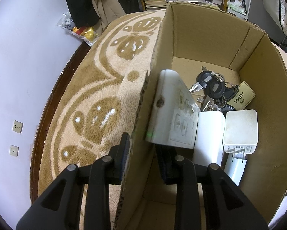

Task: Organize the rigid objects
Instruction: 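Carry the charm case into the box and release it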

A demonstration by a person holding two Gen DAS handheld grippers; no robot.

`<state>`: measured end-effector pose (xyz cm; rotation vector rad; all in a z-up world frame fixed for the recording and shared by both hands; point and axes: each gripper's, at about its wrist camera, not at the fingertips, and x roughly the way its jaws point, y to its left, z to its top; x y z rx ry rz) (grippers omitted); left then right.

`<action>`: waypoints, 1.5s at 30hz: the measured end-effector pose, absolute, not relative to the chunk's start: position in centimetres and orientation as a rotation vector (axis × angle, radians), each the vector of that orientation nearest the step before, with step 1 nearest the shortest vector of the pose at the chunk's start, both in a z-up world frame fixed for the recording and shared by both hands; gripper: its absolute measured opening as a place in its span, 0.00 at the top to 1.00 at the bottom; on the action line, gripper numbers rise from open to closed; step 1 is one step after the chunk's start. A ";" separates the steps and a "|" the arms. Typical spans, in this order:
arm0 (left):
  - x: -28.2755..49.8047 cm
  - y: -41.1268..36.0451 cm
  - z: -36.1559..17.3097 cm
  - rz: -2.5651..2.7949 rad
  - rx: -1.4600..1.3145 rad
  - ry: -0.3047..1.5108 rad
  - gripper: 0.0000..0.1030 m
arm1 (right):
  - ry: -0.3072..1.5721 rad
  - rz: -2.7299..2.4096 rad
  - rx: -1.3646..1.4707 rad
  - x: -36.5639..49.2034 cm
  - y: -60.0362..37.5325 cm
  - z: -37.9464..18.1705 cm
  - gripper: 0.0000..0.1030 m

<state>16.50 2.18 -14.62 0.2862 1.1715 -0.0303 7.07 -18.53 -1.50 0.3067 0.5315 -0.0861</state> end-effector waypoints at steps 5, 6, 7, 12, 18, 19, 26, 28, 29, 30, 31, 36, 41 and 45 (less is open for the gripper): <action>16.6 2.5 -14.7 -0.033 0.271 1.177 0.74 | 0.567 -0.001 0.266 7.4 -14.4 -1.0 0.39; 16.7 2.6 -14.8 -0.033 0.267 1.179 0.73 | 0.576 0.011 0.259 7.5 -13.8 -1.3 0.39; 16.7 2.6 -14.8 -0.033 0.263 1.179 0.73 | 0.589 0.020 0.251 7.7 -13.3 -1.7 0.39; 16.7 2.9 -14.9 -0.035 0.238 1.180 0.73 | 0.667 0.074 0.207 8.1 -11.0 -4.3 0.39; 16.6 3.1 -15.0 -0.037 0.238 1.176 0.73 | 0.711 0.094 0.169 7.5 -9.6 -5.8 0.39; 16.6 3.1 -15.0 -0.038 0.243 1.175 0.73 | 0.712 0.096 0.169 7.4 -9.7 -5.9 0.39; 16.6 2.9 -15.0 -0.035 0.246 1.177 0.72 | 0.669 0.053 0.173 6.3 -10.4 -4.7 0.25; 16.5 2.9 -15.0 -0.033 0.247 1.177 0.72 | 0.655 0.004 0.152 6.0 -11.0 -4.3 0.12; 16.5 2.8 -15.1 -0.033 0.248 1.177 0.71 | 0.648 -0.020 0.145 5.8 -11.5 -4.3 0.09; 16.5 2.7 -15.0 -0.030 0.253 1.175 0.71 | 0.647 -0.049 0.135 5.6 -12.0 -4.4 0.08; 16.5 2.7 -15.0 -0.029 0.258 1.173 0.71 | 0.654 -0.073 0.129 5.5 -12.5 -4.5 0.08; 16.3 2.6 -15.0 -0.027 0.263 1.171 0.71 | 0.694 -0.185 0.146 5.1 -15.9 -6.0 0.07; 16.3 2.5 -14.9 -0.026 0.269 1.170 0.71 | 0.719 -0.265 0.226 4.4 -19.8 -8.1 0.07; 16.2 2.4 -14.8 -0.022 0.270 1.171 0.71 | 0.750 -0.339 0.241 4.0 -22.2 -10.1 0.07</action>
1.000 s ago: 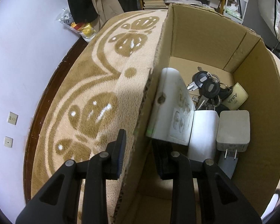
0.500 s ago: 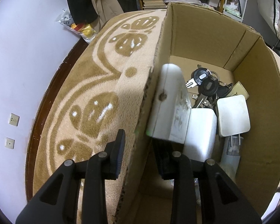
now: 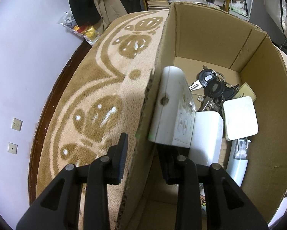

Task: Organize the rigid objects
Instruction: 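Grasp the white remote control with the right tool and lift it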

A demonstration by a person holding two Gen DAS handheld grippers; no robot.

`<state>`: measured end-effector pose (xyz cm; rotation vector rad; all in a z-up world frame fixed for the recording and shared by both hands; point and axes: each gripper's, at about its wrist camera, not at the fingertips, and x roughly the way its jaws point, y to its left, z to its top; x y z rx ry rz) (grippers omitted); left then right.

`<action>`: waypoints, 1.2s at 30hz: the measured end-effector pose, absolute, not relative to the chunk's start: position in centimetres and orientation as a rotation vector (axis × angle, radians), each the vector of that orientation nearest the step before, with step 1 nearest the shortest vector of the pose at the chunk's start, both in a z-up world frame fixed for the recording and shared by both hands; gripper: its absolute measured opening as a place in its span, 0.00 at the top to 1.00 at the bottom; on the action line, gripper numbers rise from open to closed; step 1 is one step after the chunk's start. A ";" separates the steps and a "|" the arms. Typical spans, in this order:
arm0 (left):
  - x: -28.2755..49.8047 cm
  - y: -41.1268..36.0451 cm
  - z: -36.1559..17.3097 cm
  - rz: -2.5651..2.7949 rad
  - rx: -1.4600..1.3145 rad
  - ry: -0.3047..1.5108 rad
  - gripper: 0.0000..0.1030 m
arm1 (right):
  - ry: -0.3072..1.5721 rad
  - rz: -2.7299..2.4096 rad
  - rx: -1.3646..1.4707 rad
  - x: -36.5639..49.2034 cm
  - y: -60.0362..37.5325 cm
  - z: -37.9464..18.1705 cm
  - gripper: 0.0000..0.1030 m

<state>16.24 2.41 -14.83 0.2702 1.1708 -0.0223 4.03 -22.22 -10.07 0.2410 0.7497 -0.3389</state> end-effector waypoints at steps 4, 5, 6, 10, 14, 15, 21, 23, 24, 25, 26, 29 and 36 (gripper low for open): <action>16.3 2.3 -14.8 -0.019 0.274 1.171 0.70 | 0.784 -0.406 0.289 3.5 -24.4 -12.1 0.07; 16.2 2.3 -14.8 -0.017 0.276 1.170 0.70 | 0.794 -0.427 0.305 3.4 -25.0 -12.6 0.07; 16.2 2.3 -14.8 -0.015 0.277 1.170 0.70 | 0.802 -0.440 0.313 3.3 -25.4 -12.9 0.07; 16.2 2.0 -14.7 -0.010 0.288 1.169 0.70 | 0.840 -0.494 0.345 2.8 -26.6 -14.6 0.07; 16.2 1.9 -14.7 -0.006 0.286 1.171 0.69 | 0.879 -0.547 0.407 2.1 -27.9 -16.1 0.09; 16.2 1.9 -14.7 -0.005 0.287 1.171 0.69 | 0.892 -0.557 0.421 1.9 -28.1 -16.5 0.10; 16.2 1.9 -14.6 -0.005 0.287 1.172 0.69 | 0.938 -0.549 0.473 1.8 -28.4 -18.2 0.32; 16.2 1.9 -14.7 -0.003 0.288 1.173 0.69 | 0.945 -0.517 0.515 1.9 -28.4 -18.6 0.34; 16.3 1.9 -14.7 -0.003 0.290 1.172 0.69 | 0.941 -0.520 0.519 2.0 -28.2 -18.7 0.34; 16.3 2.0 -14.7 -0.003 0.291 1.171 0.69 | 0.939 -0.527 0.515 2.0 -28.1 -18.7 0.34; 16.3 2.0 -14.7 -0.003 0.291 1.171 0.69 | 0.939 -0.534 0.509 2.0 -27.9 -18.7 0.34; 16.3 2.0 -14.7 -0.004 0.287 1.173 0.69 | 0.937 -0.542 0.511 2.2 -27.7 -18.7 0.36; 16.3 2.0 -14.7 -0.004 0.287 1.172 0.69 | 0.947 -0.574 0.472 2.4 -27.9 -18.3 0.58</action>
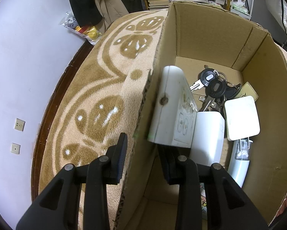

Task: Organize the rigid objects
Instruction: 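Grasp the white remote control with the right tool and lift it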

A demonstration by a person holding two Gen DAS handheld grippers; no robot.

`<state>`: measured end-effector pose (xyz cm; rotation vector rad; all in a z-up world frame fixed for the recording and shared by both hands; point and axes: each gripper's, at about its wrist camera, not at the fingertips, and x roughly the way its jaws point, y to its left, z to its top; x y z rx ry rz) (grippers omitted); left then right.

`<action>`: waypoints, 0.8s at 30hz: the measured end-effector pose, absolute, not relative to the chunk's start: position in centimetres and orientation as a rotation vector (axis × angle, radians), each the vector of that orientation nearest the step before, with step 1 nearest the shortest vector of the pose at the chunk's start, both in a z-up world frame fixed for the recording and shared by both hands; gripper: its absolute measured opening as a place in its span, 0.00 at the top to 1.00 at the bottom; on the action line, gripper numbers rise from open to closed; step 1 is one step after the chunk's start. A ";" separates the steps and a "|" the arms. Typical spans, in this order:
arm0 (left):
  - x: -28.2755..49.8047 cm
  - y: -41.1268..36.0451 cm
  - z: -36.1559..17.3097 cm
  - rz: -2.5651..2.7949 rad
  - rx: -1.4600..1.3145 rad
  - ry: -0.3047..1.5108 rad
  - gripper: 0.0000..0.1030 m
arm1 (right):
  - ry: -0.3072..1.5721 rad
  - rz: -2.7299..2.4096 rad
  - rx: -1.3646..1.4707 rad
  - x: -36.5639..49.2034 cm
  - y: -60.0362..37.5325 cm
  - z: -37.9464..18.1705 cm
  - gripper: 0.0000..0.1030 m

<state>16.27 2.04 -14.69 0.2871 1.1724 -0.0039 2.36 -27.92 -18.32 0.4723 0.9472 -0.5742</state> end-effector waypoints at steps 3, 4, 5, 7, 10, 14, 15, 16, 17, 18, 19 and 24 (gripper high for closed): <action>16.3 2.1 -14.7 -0.004 0.288 1.172 0.69 | 0.922 -0.564 0.507 2.2 -28.2 -17.8 0.58; 16.3 2.1 -14.7 -0.004 0.287 1.173 0.69 | 0.905 -0.551 0.520 2.2 -28.2 -17.4 0.58; 16.3 2.1 -14.7 -0.004 0.287 1.173 0.69 | 0.887 -0.544 0.526 2.2 -28.0 -16.9 0.58; 16.3 2.1 -14.7 -0.005 0.286 1.172 0.69 | 0.862 -0.535 0.514 2.2 -27.7 -16.0 0.59; 16.3 2.1 -14.8 -0.004 0.287 1.172 0.69 | 0.808 -0.515 0.509 2.2 -27.1 -14.5 0.59; 16.3 2.1 -14.8 -0.005 0.285 1.173 0.69 | 0.733 -0.455 0.543 2.4 -26.8 -12.8 0.62; 16.3 2.1 -14.8 -0.005 0.286 1.173 0.69 | 0.718 -0.438 0.544 2.4 -26.6 -12.4 0.62; 16.3 2.1 -14.8 -0.005 0.286 1.173 0.69 | 0.707 -0.424 0.540 2.5 -26.3 -12.0 0.64; 16.3 2.1 -14.8 -0.005 0.286 1.172 0.69 | 0.695 -0.403 0.530 2.7 -25.9 -11.4 0.68; 16.3 2.1 -14.8 -0.005 0.286 1.172 0.69 | 0.688 -0.389 0.523 2.8 -25.5 -11.1 0.74; 16.3 2.1 -14.8 -0.007 0.287 1.172 0.69 | 0.679 -0.377 0.512 3.1 -25.1 -10.6 0.80; 16.3 2.1 -14.8 -0.008 0.288 1.171 0.69 | 0.614 -0.296 0.461 4.0 -22.8 -8.3 0.82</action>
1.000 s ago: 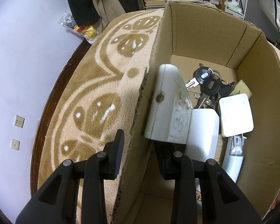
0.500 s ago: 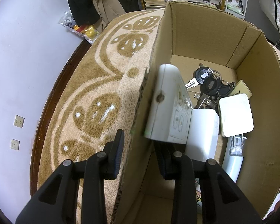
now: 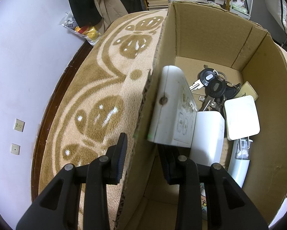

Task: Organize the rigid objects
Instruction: 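Grasp the white remote control with the right tool and lift it, then lower the white remote into the box and open the right tool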

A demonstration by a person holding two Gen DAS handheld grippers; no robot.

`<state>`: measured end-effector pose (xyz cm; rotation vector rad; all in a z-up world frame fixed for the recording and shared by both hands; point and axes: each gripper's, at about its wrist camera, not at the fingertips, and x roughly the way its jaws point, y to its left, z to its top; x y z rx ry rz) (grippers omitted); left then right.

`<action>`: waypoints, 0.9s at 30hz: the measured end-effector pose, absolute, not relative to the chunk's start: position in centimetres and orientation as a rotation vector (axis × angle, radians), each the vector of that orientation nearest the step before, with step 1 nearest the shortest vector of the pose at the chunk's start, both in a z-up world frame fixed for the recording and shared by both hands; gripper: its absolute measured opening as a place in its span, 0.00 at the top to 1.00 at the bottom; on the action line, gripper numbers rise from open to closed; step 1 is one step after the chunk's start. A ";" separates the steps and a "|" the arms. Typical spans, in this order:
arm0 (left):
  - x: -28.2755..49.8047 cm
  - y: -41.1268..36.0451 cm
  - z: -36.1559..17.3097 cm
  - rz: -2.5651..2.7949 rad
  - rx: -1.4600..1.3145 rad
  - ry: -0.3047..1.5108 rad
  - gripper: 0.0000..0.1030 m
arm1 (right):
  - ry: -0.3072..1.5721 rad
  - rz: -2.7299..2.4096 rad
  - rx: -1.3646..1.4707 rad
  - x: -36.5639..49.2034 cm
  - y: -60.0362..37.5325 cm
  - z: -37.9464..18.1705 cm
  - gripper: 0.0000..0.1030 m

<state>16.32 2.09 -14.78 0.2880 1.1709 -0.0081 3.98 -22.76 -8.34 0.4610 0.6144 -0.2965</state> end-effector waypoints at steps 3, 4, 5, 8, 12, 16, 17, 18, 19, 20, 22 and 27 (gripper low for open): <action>16.3 2.1 -14.8 -0.008 0.286 1.172 0.69 | 0.586 -0.280 0.412 4.1 -21.2 -6.9 0.82; 16.3 2.1 -14.8 -0.009 0.286 1.172 0.69 | 0.570 -0.260 0.409 4.1 -20.9 -6.4 0.82; 16.4 2.1 -14.8 -0.009 0.285 1.173 0.69 | 0.551 -0.241 0.405 4.0 -20.2 -5.7 0.82; 16.4 2.1 -14.8 -0.010 0.284 1.173 0.69 | 0.473 -0.188 0.375 3.4 -18.4 -3.3 0.82; 16.4 2.1 -14.8 -0.009 0.284 1.173 0.69 | 0.434 -0.086 0.343 3.5 -15.7 -1.4 0.82; 16.4 2.1 -14.8 -0.009 0.284 1.173 0.69 | 0.469 -0.028 0.313 4.6 -13.5 -2.2 0.82; 16.4 2.1 -14.8 -0.009 0.283 1.173 0.69 | 0.495 -0.023 0.305 5.1 -12.9 -2.9 0.82; 16.4 2.1 -14.8 -0.009 0.284 1.173 0.69 | 0.510 -0.021 0.301 5.4 -12.6 -3.3 0.82; 16.4 2.1 -14.8 -0.009 0.284 1.173 0.69 | 0.524 -0.017 0.300 5.6 -12.4 -3.9 0.82; 16.4 2.1 -14.8 -0.009 0.285 1.173 0.69 | 0.543 -0.012 0.300 6.0 -12.1 -4.6 0.82; 16.4 2.1 -14.8 -0.009 0.285 1.173 0.69 | 0.574 -0.002 0.307 6.3 -11.9 -5.6 0.82; 16.4 2.1 -14.8 -0.009 0.284 1.173 0.69 | 0.657 0.068 0.389 7.1 -12.5 -7.8 0.82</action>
